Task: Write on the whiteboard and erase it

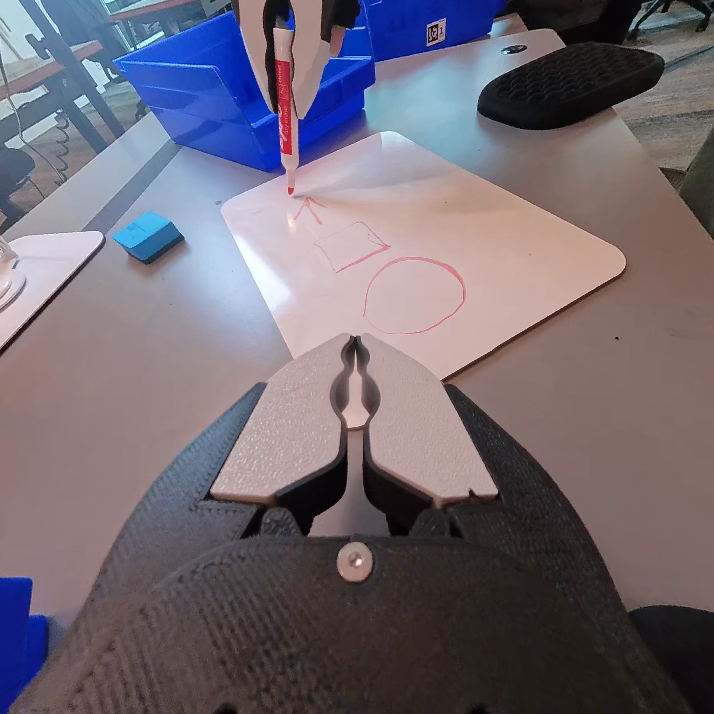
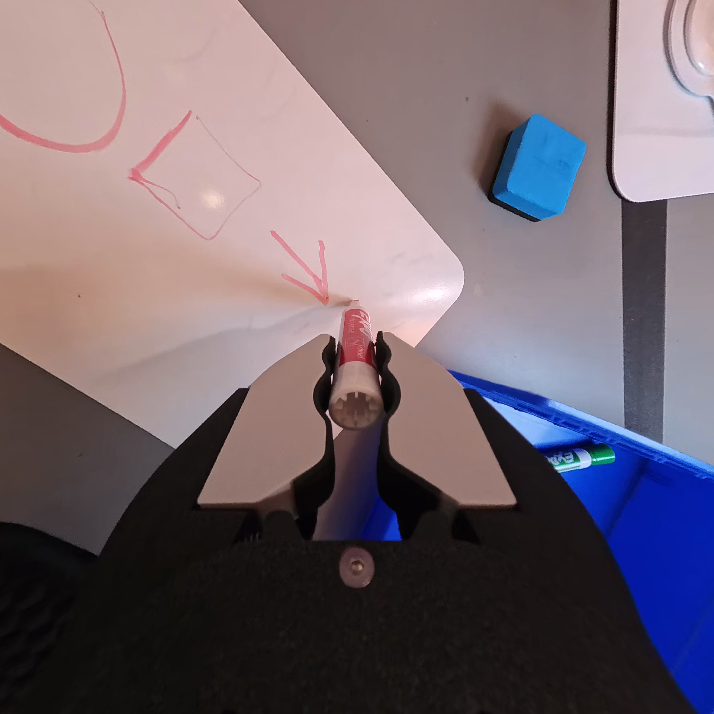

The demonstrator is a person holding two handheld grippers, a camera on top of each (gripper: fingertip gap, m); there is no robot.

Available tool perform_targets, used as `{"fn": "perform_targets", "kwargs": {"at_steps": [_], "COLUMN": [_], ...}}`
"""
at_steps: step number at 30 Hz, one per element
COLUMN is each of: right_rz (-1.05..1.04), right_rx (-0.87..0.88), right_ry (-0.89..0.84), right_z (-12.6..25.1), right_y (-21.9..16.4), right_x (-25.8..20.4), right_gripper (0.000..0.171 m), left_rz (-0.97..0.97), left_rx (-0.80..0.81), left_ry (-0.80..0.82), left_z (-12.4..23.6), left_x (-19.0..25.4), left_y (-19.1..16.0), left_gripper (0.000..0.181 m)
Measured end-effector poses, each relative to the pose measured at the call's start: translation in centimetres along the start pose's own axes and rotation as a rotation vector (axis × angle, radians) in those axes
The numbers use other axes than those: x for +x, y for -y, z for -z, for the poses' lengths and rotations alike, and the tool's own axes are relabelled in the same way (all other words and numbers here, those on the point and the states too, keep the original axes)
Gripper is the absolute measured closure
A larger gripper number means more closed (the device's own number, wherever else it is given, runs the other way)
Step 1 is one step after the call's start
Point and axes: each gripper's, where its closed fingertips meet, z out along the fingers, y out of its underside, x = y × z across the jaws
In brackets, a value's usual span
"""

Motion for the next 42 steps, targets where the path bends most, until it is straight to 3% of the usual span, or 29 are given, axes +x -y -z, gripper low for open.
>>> {"fn": "perform_targets", "kwargs": {"at_steps": [42], "right_rz": [-0.018], "right_rx": [0.017], "right_ry": [0.022], "right_z": [-0.8], "right_y": [0.3], "right_x": [1.1], "right_gripper": [0.151], "left_rz": [0.029], "left_rx": [0.061], "left_ry": [0.048], "left_z": [0.7], "left_x": [-1.1], "left_y": [0.7], "left_gripper": [0.179]}}
